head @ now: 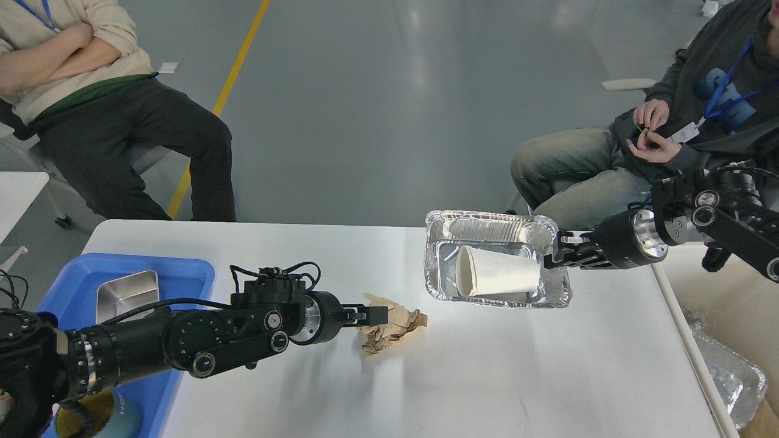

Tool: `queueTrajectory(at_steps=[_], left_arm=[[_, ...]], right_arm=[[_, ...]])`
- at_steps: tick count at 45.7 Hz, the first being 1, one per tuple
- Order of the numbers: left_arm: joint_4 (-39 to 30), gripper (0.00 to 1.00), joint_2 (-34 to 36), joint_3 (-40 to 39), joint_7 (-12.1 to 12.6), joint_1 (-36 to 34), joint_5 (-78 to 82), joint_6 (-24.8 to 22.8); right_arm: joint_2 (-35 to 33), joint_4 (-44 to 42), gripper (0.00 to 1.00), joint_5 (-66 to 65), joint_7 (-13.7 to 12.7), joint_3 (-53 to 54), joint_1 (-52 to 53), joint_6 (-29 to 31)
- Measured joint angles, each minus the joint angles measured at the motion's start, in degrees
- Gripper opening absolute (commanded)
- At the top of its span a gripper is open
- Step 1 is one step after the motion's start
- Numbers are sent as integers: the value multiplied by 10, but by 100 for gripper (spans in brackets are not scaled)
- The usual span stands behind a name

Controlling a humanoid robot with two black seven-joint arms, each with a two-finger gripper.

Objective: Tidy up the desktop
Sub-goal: 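Reach the left gripper to the crumpled brown paper bag and grasp it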

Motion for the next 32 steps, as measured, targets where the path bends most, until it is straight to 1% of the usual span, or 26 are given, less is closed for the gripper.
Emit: queueTrajectory(at_steps=[24, 32], left_arm=[[113, 96, -90, 3, 0, 7, 37, 7], [137, 95, -116, 29, 0, 8, 42, 8]], right_arm=[[-4, 0, 0, -1, 0, 1, -3, -1], [-4, 0, 0, -1, 0, 1, -3, -1]])
